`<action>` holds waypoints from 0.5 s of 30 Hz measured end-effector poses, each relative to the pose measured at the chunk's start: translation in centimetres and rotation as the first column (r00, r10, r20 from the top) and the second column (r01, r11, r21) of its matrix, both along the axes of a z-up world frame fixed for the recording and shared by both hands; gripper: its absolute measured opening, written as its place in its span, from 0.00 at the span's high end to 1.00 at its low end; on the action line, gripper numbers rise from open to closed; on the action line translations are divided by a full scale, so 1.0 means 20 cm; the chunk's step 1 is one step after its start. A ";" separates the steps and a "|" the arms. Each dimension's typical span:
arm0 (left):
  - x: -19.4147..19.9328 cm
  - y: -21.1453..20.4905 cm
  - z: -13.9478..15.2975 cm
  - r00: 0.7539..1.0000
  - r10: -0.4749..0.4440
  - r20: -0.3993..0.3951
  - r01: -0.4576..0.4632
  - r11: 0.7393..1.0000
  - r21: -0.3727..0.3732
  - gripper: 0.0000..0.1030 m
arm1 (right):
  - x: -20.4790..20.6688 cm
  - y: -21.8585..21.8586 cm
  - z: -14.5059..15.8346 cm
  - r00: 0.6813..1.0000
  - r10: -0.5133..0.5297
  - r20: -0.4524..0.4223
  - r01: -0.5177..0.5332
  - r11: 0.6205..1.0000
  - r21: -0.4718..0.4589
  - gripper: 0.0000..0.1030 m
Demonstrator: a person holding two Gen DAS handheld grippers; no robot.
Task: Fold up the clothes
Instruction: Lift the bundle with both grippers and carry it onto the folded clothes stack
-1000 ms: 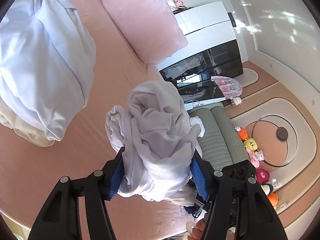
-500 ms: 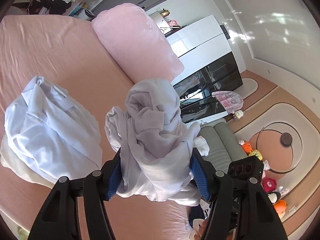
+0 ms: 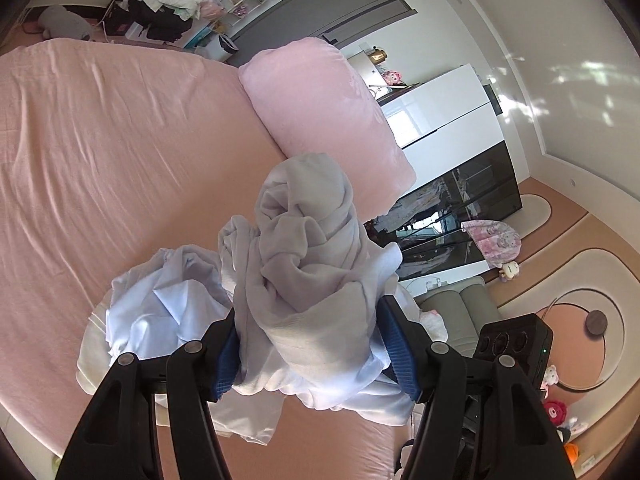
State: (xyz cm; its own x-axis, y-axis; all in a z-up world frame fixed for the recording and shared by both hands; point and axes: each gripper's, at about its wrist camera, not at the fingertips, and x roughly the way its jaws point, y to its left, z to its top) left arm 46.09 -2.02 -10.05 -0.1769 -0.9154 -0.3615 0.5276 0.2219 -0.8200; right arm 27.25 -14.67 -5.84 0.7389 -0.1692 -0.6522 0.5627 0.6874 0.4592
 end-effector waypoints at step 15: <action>0.14 0.01 -0.22 0.998 0.038 -0.058 -0.030 0.990 0.137 0.41 | 0.10 -0.11 -0.18 0.999 0.031 -0.033 -0.027 0.991 0.128 0.56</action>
